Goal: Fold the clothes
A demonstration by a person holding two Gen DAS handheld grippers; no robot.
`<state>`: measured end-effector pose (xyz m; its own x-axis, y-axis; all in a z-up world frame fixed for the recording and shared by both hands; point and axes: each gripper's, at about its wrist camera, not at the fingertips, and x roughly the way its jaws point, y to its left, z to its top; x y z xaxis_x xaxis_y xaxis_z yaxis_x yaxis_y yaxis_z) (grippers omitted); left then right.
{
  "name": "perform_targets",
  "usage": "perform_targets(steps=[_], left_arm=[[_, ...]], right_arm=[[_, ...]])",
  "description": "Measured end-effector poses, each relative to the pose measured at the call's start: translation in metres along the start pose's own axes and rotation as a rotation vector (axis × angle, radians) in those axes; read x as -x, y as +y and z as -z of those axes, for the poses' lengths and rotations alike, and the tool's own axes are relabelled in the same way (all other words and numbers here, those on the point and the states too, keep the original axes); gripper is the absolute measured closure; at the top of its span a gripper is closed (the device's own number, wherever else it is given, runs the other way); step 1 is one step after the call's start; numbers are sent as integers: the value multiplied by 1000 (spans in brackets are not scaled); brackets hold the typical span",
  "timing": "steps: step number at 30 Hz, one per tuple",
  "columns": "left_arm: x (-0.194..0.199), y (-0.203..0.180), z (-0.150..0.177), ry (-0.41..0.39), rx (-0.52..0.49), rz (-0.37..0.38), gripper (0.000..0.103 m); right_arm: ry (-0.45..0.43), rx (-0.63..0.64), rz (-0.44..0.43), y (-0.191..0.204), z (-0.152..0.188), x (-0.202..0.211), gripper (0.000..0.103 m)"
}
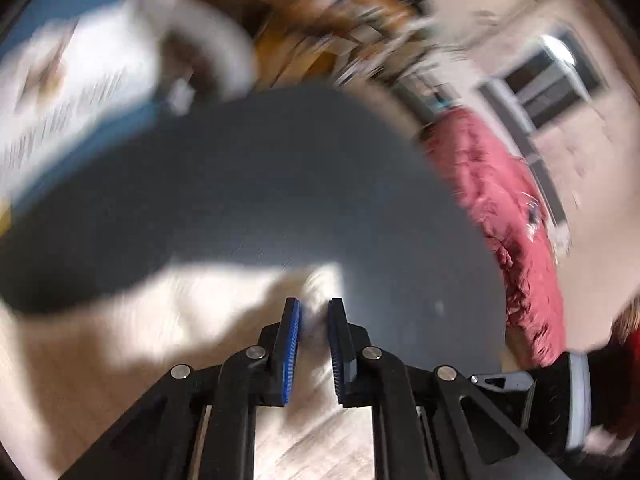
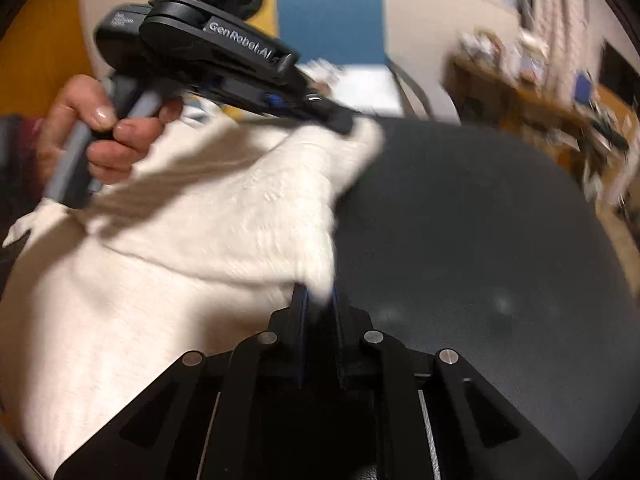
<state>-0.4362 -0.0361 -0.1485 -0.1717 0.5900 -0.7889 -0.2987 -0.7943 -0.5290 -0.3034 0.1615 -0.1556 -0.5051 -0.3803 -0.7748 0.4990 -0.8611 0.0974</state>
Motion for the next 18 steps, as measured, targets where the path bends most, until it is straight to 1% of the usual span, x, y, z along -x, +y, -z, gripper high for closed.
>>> perform_targets(steps=[1,3,4,5,6,7,8,9,10,12,13,16,18], left_arm=[[11,7,5,-33,33,23,80],[34,23,16,-100,104,74,78],[55,36,28,-144,169,125,78],[80,50,45,-194,226,168,77],[105,65,63,-243,280,205,77],[126,77,82,-294,316,202,76],[148,90,102,-342,351,193,73],[171,103,130,-377,387,144,72],[194,117,157,-408,426,97,72],[223,148,207,-429,531,14,69],[236,163,230,-436,582,-22,69],[244,196,280,-413,705,-24,69],[235,203,295,-400,740,42,69]], right_arm=[[22,-16,-14,-4,1,-4,91],[-1,-42,-17,-10,0,2,90],[-9,-59,-31,-14,-2,6,89],[-26,-77,-32,-17,-2,12,88],[-43,-94,-33,-21,-3,19,80],[-60,-113,-36,-24,-4,25,71],[-78,-138,-60,-27,-3,33,66],[-96,-163,-86,-29,-2,41,57],[-107,-189,-140,-30,-2,46,50],[-119,-249,-267,-26,6,57,42],[-121,-262,-291,-21,10,59,38],[-101,-299,-343,0,23,60,37],[-81,-324,-370,16,30,58,37]])
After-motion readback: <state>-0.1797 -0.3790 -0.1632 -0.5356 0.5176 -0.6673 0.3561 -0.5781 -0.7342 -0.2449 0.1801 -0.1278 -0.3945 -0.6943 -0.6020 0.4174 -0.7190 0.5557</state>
